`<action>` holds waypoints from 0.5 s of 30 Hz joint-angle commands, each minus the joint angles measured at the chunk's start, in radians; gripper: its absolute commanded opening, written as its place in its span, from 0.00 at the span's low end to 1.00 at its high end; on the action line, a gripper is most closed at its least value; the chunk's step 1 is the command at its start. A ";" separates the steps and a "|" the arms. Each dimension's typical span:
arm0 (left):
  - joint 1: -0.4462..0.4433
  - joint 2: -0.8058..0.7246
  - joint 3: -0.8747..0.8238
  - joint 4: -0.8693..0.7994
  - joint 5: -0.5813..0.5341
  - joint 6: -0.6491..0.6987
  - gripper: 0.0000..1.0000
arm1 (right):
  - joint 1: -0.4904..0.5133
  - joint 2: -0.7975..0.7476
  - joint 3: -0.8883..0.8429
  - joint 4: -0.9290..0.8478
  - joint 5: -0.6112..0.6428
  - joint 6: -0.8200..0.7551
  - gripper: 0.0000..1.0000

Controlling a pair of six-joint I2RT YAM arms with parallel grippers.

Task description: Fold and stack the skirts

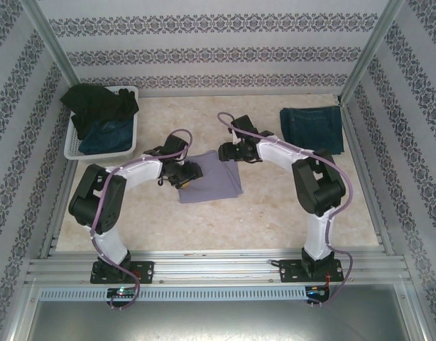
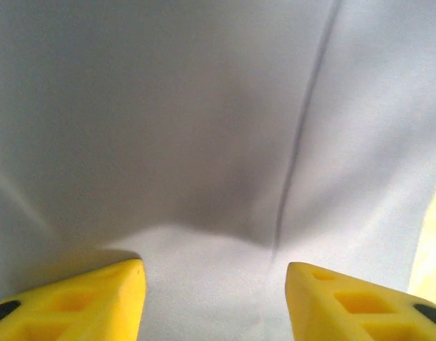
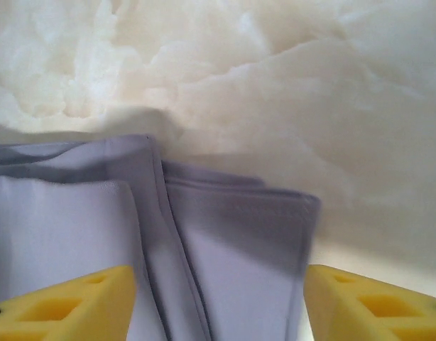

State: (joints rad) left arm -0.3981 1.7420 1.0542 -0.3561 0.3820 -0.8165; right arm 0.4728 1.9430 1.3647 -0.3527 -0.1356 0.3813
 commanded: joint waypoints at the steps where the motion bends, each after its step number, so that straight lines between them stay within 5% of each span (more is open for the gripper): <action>1: 0.003 -0.108 0.035 -0.114 -0.077 0.029 0.63 | -0.038 -0.097 -0.094 -0.013 -0.041 0.076 0.97; 8: -0.004 -0.013 0.061 -0.093 0.029 0.030 0.48 | -0.139 -0.116 -0.245 0.061 -0.466 0.097 0.97; 15: -0.005 0.074 0.039 -0.095 -0.025 0.011 0.44 | -0.118 -0.052 -0.235 0.027 -0.498 0.068 0.96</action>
State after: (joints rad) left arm -0.3985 1.7985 1.1049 -0.4122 0.3836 -0.7944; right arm 0.3389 1.8606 1.1225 -0.3107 -0.5610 0.4671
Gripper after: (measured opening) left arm 0.446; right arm 0.964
